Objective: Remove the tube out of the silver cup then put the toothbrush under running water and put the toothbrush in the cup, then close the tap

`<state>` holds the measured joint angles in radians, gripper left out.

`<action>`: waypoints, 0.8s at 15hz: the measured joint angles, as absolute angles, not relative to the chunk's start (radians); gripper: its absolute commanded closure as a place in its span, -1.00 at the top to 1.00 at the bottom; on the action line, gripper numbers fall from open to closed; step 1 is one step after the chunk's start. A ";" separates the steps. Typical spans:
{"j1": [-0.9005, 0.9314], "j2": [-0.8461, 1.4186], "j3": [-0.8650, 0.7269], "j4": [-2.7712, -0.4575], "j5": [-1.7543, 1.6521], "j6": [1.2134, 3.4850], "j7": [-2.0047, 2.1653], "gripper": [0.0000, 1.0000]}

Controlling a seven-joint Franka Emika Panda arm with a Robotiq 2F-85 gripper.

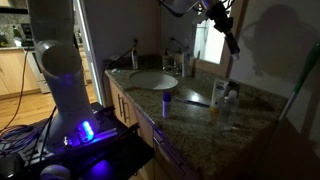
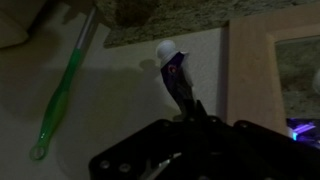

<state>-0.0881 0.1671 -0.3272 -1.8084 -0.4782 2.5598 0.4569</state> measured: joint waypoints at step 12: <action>-0.045 0.318 -0.259 -1.952 -0.684 2.539 0.479 -0.99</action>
